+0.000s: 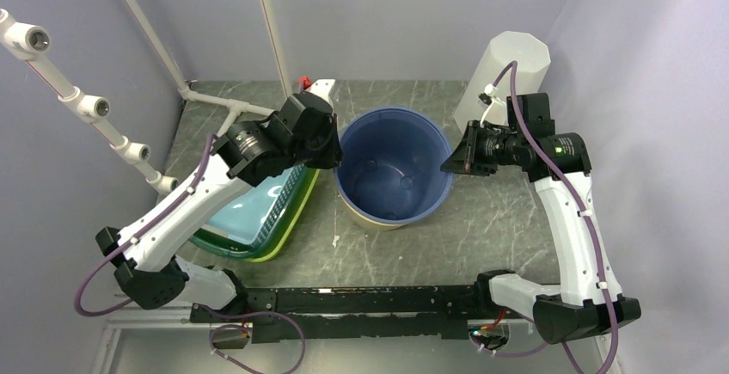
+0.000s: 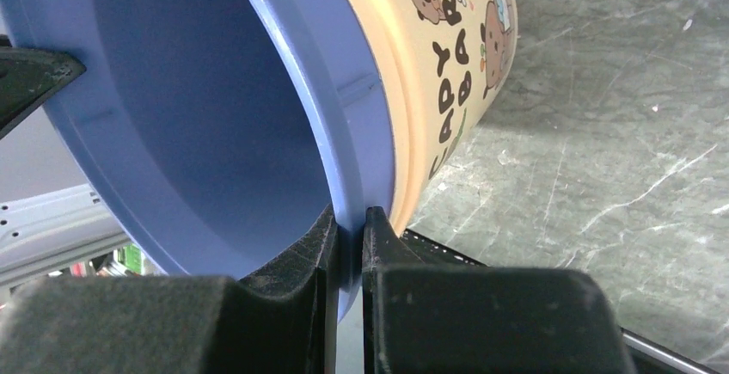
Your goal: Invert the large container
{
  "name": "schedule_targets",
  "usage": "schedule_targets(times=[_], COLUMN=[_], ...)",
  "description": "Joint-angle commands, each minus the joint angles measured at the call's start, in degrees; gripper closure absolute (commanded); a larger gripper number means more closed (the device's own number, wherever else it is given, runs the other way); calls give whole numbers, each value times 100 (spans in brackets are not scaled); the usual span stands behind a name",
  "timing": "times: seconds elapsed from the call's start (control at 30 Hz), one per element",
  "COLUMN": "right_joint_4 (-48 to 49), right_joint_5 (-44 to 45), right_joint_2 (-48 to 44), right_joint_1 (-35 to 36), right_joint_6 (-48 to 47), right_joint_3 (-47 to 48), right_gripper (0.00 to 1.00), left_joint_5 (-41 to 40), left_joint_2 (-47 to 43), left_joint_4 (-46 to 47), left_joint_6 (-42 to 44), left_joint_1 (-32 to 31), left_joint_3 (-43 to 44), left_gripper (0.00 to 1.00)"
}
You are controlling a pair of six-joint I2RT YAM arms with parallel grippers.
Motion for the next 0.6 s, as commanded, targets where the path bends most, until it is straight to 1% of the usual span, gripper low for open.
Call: schedule_targets(times=[0.0,0.1,0.13,0.17,0.23,0.27,0.33,0.37,0.43,0.5,0.53,0.57], right_joint_4=[778,918,958,988,1016,1018,1025,1041,1072,1020,970,906], right_joint_5=[-675,-959,-1034,-1064,-1046,-1043,-1060,-1074,-1074,-970,-874,-757], right_joint_2=[-156,-193,-207,-216,-215,-202,-179,-172,-169,-154,-137,-120], right_joint_1=[62,74,74,74,76,79,79,76,80,78,78,82], right_joint_6=[234,272,292,300,333,339,355,367,388,369,343,319], right_joint_3=[217,194,201,206,220,227,224,220,206,211,219,223], right_gripper=[100,100,100,100,100,100,100,100,100,100,100,100], left_joint_5=[321,322,313,295,267,255,259,267,315,319,312,294], left_joint_2=[251,383,417,444,463,482,519,549,601,620,605,591], left_joint_4=[-257,-471,-522,-566,-598,-600,-628,-653,-689,-692,-684,-686], left_joint_6=[386,425,425,425,427,422,437,446,475,471,476,480], left_joint_1=[-18,-17,-14,-13,-16,-19,-19,-19,-19,-19,-19,-17], left_joint_3=[419,571,609,633,658,658,679,714,783,815,824,826], left_gripper=[92,84,78,70,58,55,58,65,83,95,96,93])
